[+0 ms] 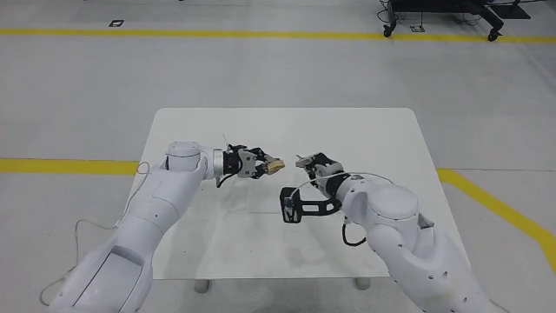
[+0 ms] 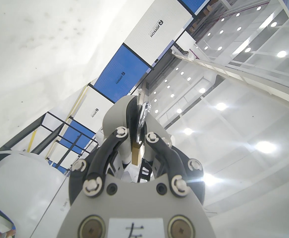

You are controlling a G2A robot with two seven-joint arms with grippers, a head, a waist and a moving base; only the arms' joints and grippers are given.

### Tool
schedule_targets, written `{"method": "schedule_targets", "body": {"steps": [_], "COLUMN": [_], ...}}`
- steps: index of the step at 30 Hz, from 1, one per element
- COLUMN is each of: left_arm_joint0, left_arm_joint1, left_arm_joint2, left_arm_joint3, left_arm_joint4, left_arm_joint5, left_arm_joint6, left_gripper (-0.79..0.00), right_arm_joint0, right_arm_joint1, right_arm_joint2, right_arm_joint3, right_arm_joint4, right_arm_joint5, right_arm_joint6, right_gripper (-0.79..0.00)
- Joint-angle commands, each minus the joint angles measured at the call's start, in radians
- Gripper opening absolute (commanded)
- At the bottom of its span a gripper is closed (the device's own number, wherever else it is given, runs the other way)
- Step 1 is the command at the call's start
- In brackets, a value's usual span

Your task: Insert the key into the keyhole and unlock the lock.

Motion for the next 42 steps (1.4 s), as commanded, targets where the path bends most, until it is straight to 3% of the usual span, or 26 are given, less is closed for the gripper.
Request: {"method": "schedule_targets", "body": {"steps": [1,11,16,29,42], "left_arm_joint0": [-0.002,-0.005,-0.006,-0.008,-0.002], "left_arm_joint1": [0.0,-0.003,-0.006,-0.01,-0.011], "left_arm_joint2": [-0.003,-0.003,0.004,0.004,-0.004], "left_arm_joint3": [0.006,0.015,0.016,0.014,0.008], "left_arm_joint4": [-0.003,-0.011,0.001,0.023,0.017], "left_arm_joint5": [0.012,0.037,0.039,0.022,0.032], "left_arm_joint6": [0.004,0.0,0.01,0.078,0.076], "left_gripper": [-0.785,-0.785,-0.785,-0.785,-0.785], "right_arm_joint0": [0.026,0.125,0.141,0.169,0.198], "right_arm_joint1": [-0.002,-0.027,-0.039,-0.07,-0.106], "right_arm_joint2": [-0.051,-0.138,-0.133,-0.151,-0.182], "right_arm_joint3": [0.021,0.106,0.159,0.2,0.26], "right_arm_joint4": [-0.073,-0.065,-0.003,0.073,0.146], "right_arm_joint5": [-0.007,-0.101,-0.094,-0.094,-0.093], "right_arm_joint6": [-0.023,-0.041,-0.053,0.042,0.14], "right_gripper": [-0.785,-0.785,-0.785,-0.785,-0.785]}}
